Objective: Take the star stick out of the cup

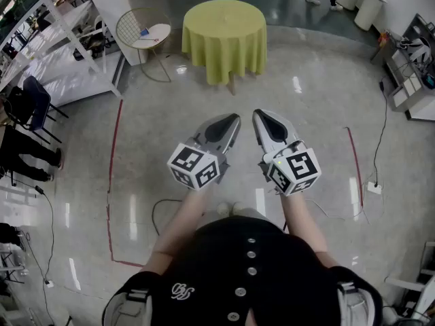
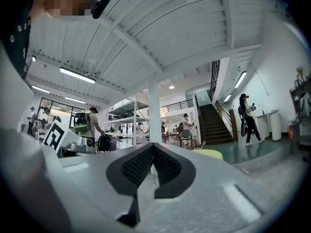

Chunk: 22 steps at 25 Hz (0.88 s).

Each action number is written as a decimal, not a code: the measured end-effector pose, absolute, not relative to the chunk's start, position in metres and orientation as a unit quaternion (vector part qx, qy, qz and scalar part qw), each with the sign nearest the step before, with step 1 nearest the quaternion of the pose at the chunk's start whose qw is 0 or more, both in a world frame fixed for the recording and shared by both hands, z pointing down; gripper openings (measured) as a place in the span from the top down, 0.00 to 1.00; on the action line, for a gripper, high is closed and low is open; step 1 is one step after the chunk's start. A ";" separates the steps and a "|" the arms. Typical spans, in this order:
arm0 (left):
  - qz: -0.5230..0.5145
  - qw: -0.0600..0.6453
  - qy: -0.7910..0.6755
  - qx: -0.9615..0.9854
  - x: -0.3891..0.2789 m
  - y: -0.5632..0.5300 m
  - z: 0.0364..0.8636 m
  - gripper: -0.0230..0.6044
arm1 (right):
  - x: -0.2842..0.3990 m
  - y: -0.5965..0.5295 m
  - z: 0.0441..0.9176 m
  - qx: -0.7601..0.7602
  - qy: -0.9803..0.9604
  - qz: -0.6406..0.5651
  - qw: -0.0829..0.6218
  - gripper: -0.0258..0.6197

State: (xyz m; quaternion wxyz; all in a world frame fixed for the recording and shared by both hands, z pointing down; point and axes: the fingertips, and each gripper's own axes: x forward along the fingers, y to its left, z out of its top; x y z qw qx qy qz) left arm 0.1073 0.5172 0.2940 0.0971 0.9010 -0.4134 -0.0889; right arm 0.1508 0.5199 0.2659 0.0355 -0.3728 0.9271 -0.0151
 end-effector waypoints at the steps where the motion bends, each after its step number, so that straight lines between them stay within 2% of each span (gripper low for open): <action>1: -0.088 0.100 -0.410 0.902 0.108 0.515 0.295 0.92 | 0.153 0.517 0.266 -0.374 0.927 -0.010 0.031 0.96; 10: -0.085 0.104 -0.406 0.904 0.121 0.500 0.301 0.92 | 0.156 0.501 0.274 -0.363 0.931 -0.011 0.021 0.96; 22: -0.096 0.119 -0.426 0.892 0.129 0.491 0.310 0.92 | 0.172 0.488 0.278 -0.357 0.933 -0.032 0.040 0.96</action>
